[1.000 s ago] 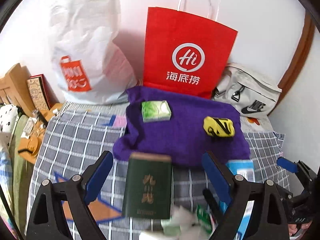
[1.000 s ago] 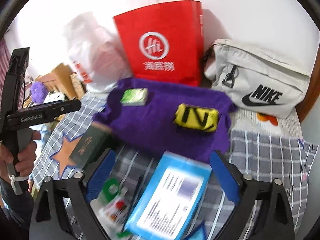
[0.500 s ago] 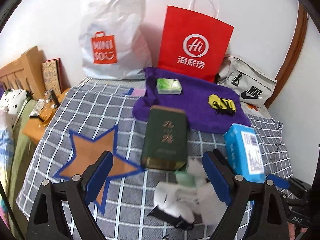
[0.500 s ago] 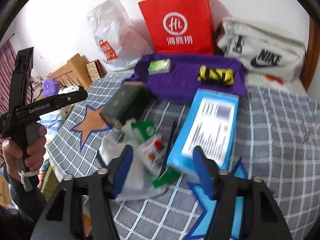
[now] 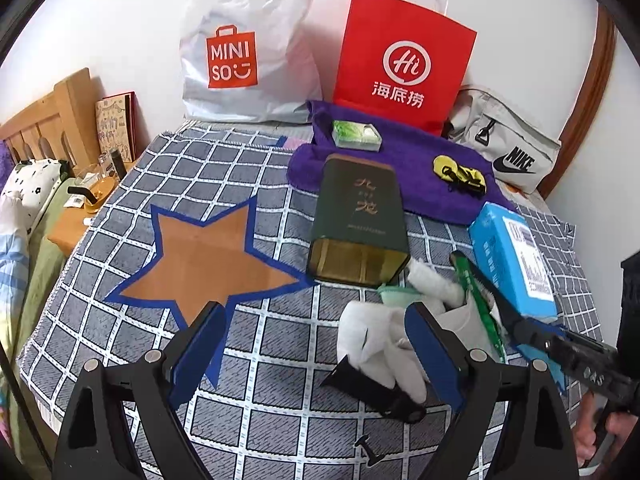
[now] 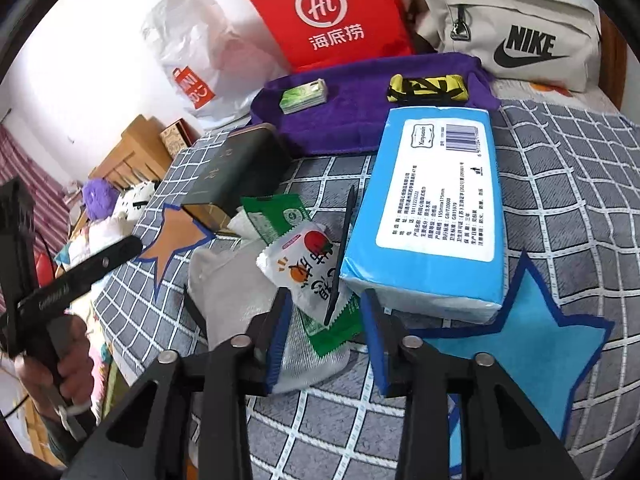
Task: Organize soft objects
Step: 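Grasp the black strap beside the tissue box with the right gripper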
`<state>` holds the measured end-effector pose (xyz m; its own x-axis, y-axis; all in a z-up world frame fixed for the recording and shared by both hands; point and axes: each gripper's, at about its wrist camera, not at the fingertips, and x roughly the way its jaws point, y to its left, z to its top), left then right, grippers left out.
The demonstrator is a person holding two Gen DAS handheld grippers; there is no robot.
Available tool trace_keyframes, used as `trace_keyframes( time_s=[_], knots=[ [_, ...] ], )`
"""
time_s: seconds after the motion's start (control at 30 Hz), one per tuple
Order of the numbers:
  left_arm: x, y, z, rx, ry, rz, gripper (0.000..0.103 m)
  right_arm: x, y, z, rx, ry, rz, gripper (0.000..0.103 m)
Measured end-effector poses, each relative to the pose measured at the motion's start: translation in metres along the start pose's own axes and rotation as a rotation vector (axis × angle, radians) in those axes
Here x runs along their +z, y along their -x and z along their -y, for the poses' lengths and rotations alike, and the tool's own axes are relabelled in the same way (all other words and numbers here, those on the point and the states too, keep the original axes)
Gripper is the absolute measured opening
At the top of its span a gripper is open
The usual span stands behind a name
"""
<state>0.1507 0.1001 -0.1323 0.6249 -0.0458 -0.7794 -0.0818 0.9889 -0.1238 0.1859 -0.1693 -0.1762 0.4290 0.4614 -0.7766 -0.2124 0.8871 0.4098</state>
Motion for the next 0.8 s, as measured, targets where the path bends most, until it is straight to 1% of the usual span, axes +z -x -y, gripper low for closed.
trace_keyframes(
  time_s=[0.03,0.07,0.1,0.13,0.17,0.23,0.47,0.57,0.63,0.8],
  knots=[
    [-0.001,-0.001,0.000,0.001,-0.002,-0.004,0.090,0.000,-0.002,0.001,0.004,-0.012,0.002,0.023],
    [-0.002,-0.002,-0.001,0.002,-0.002,-0.010,0.090,0.000,-0.005,0.003,0.017,-0.033,0.004,0.017],
    [-0.002,-0.003,-0.001,0.003,-0.002,-0.013,0.090,-0.001,-0.006,0.004,0.027,-0.041,0.007,0.014],
    [-0.003,-0.003,-0.001,0.004,-0.002,-0.014,0.090,-0.002,-0.007,0.004,0.035,-0.046,0.015,0.007],
    [-0.003,-0.004,-0.002,0.006,0.000,-0.016,0.090,-0.003,-0.007,0.004,0.030,-0.042,0.024,0.005],
    [-0.003,-0.004,-0.002,0.007,0.005,-0.021,0.090,-0.006,-0.004,0.002,0.012,-0.020,0.036,0.004],
    [-0.009,0.001,-0.001,0.008,0.000,-0.032,0.090,-0.017,0.033,0.000,0.032,0.050,0.073,0.003],
    [-0.012,0.005,-0.005,0.021,0.005,-0.034,0.090,-0.025,0.045,-0.001,0.039,0.076,0.080,0.003],
    [-0.014,0.007,-0.007,0.028,0.008,-0.033,0.090,-0.035,0.055,-0.001,0.021,0.110,0.084,0.003],
    [-0.020,0.005,-0.010,0.037,0.006,-0.045,0.090,-0.059,0.073,0.014,-0.033,0.135,0.072,0.003]
  ],
)
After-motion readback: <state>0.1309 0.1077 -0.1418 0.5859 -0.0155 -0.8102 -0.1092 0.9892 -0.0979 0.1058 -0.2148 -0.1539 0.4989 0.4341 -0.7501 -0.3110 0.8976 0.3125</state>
